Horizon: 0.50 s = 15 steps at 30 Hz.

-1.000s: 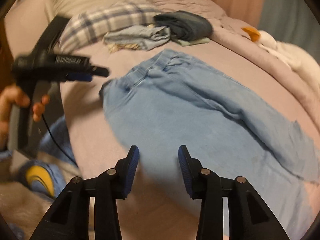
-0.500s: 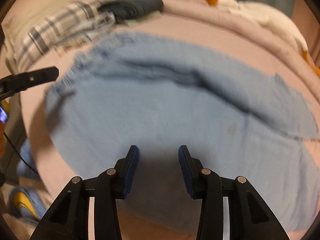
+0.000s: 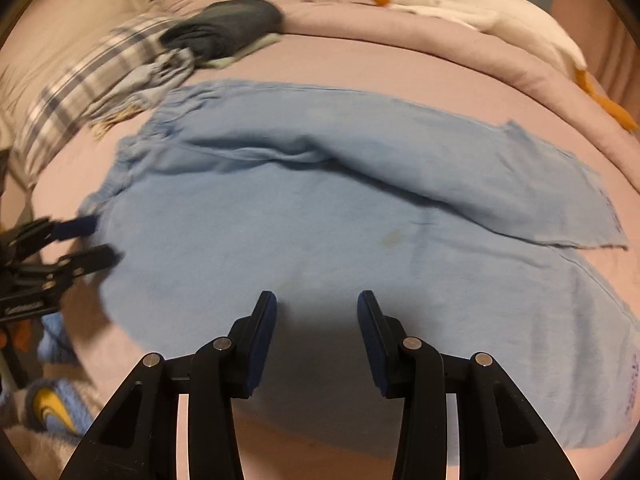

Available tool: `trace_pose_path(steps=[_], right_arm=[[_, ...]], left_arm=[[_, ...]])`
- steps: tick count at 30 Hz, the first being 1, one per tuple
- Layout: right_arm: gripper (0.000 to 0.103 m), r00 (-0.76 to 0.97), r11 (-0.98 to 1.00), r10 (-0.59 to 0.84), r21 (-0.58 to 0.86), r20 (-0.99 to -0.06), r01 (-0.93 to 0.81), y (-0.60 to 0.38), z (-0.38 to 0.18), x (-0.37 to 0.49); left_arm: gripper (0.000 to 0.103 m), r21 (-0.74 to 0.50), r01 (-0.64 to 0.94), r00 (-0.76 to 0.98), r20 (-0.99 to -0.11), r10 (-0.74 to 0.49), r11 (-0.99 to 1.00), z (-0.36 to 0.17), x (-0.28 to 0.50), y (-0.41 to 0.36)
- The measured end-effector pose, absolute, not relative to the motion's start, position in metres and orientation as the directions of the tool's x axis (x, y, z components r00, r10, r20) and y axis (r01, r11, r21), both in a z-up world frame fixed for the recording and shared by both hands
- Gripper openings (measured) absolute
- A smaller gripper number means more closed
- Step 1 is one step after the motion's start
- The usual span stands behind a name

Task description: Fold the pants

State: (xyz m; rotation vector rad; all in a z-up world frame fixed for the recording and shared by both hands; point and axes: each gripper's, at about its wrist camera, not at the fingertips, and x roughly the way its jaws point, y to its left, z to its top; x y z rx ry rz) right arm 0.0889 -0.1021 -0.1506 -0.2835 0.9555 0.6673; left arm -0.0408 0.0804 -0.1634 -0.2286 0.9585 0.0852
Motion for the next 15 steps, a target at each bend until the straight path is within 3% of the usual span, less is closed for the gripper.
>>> trace_pose_path(steps=[3,6,15], right_arm=[[0.042,0.437,0.815,0.295,-0.015,-0.85,-0.58,-0.117,-0.167,0.103],[0.044,0.43,0.837,0.33,0.049,-0.84,-0.545,-0.145,-0.17,0.112],[0.043,0.515,0.954,0.197,0.042,-0.834,-0.297,-0.234,-0.172,0.141]], left_arm=[[0.065,-0.172,-0.183,0.575,-0.817,-0.036,0.968,-0.161,-0.043,0.079],[0.065,-0.188,-0.189,0.571,-0.82,-0.048,0.964,-0.16,-0.042,0.083],[0.065,-0.233,-0.204,0.567,-0.82,-0.08,0.951,-0.147,-0.033,0.081]])
